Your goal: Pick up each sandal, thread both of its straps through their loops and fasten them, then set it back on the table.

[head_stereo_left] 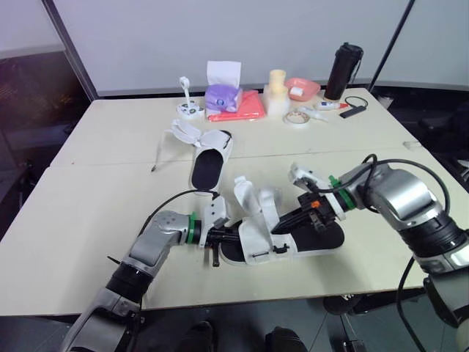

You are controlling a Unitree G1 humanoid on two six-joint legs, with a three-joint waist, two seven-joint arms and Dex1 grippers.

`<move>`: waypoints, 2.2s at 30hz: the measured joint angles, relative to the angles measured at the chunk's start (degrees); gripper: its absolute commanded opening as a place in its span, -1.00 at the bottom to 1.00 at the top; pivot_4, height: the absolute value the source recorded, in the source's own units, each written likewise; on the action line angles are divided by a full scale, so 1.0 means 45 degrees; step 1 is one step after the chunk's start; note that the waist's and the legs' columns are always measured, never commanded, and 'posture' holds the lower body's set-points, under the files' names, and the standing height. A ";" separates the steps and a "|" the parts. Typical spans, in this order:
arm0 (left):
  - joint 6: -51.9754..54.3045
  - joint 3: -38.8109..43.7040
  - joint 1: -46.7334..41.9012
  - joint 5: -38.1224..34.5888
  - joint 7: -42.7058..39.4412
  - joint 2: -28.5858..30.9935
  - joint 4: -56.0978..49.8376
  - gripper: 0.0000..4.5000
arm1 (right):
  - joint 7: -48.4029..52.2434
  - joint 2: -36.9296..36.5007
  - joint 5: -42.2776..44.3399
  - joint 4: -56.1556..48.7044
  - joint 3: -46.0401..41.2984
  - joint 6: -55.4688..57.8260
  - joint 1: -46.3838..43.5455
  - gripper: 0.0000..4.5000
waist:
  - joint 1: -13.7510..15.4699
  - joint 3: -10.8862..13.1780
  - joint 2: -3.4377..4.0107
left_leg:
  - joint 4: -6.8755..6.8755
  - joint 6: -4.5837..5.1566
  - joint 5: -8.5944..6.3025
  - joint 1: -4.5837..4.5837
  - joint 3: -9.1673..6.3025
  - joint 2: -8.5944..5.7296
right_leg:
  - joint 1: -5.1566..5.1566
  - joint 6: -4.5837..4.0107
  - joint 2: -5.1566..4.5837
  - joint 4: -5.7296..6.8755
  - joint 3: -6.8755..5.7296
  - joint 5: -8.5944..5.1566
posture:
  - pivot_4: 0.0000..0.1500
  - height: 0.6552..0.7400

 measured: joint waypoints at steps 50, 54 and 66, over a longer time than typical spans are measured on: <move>-0.0327 -0.0070 -0.0364 0.0238 -0.0178 -0.0505 0.0754 -1.00 | -0.5295 -0.0919 0.3705 -0.6191 -0.6221 0.2836 0.8487 0.98 | 0.0316 -0.0002 -0.0003 | 0.0034 0.0005 -0.0002 0.0002 0.0011 0.0014 | 0.0026 0.0000 -0.0002 -0.0005 0.0002 0.0000 | 1.00 0.87; -0.0335 -0.0078 -0.0407 0.0256 -0.0246 -0.0538 0.0810 -1.00 | -0.5826 -0.0516 0.3721 -0.5791 -0.5906 0.2675 0.8396 0.98 | 0.0314 -0.0002 -0.0003 | 0.0037 0.0005 -0.0002 0.0001 0.0010 0.0014 | 0.0027 0.0001 -0.0002 -0.0005 0.0001 0.0000 | 1.00 0.87; -0.0333 -0.0066 -0.0414 0.0278 -0.0270 -0.0545 0.0831 -1.00 | -0.6693 0.0524 0.4318 -0.5434 -0.5057 0.2943 0.7605 0.75 | 0.0298 -0.0002 -0.0003 | 0.0040 0.0005 -0.0002 0.0002 0.0007 0.0014 | 0.0027 0.0001 0.0004 -0.0005 0.0001 0.0000 | 1.00 0.87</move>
